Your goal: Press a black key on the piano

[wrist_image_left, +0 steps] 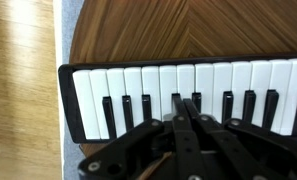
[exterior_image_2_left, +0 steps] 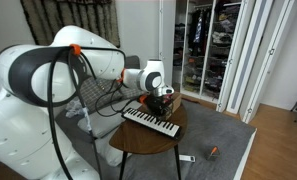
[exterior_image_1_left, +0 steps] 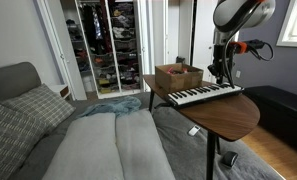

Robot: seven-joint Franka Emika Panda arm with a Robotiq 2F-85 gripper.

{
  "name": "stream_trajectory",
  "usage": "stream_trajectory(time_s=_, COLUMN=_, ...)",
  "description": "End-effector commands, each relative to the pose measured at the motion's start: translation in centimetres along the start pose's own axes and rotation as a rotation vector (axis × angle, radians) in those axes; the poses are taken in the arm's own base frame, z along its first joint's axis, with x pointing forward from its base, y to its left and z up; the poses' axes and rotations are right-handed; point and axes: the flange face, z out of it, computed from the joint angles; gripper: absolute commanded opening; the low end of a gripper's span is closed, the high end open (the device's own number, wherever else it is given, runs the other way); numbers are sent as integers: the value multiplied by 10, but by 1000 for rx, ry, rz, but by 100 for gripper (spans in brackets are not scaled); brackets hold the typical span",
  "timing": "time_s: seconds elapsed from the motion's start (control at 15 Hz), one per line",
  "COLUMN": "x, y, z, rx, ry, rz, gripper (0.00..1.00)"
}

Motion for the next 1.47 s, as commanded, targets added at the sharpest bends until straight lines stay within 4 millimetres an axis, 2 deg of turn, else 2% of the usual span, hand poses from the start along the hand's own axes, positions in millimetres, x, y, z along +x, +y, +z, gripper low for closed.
stream_trajectory(time_s=0.0, x=11, y=-5, z=6, rx=-24, ry=25, rz=-16, gripper=0)
stream_trajectory(time_s=0.6, x=20, y=-6, z=20, rx=-37, ry=59, rz=-31, gripper=0)
stream_trajectory(time_s=1.4, x=20, y=-3, z=28, rx=-34, ry=48, rz=-34, gripper=0)
